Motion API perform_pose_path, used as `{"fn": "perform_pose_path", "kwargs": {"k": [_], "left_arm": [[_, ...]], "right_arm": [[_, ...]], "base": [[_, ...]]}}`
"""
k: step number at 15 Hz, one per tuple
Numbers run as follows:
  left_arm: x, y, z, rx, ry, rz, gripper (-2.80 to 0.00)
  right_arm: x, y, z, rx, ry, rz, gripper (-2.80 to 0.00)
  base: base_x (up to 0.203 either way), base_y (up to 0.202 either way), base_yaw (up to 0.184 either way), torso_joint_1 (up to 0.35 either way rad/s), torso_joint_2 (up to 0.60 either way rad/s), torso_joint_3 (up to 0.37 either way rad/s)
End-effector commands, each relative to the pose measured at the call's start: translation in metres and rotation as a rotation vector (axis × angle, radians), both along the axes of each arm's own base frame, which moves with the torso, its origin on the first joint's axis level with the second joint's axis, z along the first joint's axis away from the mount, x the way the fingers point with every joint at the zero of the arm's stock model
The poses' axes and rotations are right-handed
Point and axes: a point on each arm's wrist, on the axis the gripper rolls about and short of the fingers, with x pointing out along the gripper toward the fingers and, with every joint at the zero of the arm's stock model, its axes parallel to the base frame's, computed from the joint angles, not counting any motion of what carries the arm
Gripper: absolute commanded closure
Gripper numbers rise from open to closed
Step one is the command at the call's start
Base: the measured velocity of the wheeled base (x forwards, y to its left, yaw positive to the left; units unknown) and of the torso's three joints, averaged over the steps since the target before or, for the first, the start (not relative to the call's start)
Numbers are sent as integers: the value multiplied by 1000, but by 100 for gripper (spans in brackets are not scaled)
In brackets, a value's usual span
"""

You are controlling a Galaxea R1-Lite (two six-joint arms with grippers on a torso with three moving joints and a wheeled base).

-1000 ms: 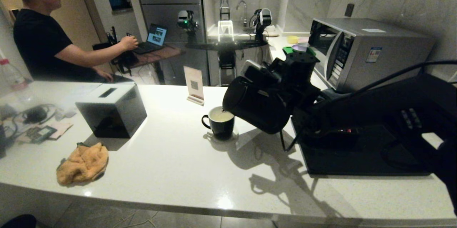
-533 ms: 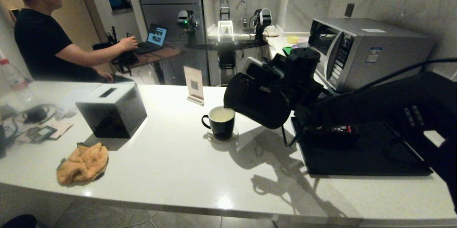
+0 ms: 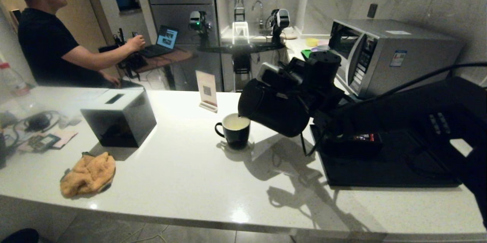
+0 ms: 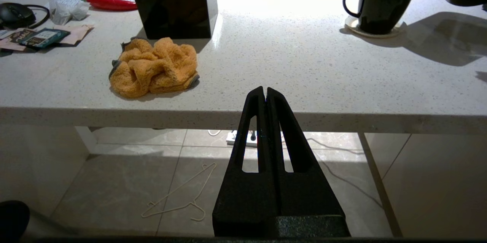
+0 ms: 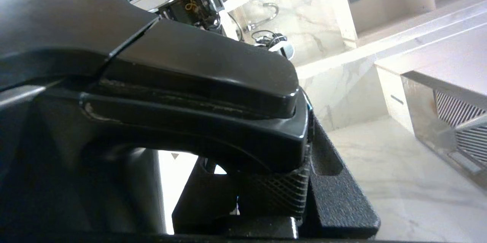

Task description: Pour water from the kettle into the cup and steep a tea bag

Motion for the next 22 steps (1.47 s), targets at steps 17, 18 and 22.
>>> {"fn": "perform_pose_path", "kwargs": {"k": [17,18,22], "left_arm": [[0,0,0,0,2,1,0],[0,0,0,0,1,1,0],[0,0,0,0,2,1,0]], "right_arm": [[0,1,0,-41,-21,29,0],[1,0,-1,-41,-19,28,0],[2,1,-4,-45,-17,29,0]], "base": [[0,0,0,0,0,0],[0,0,0,0,0,0],[0,0,0,0,0,0]]}}
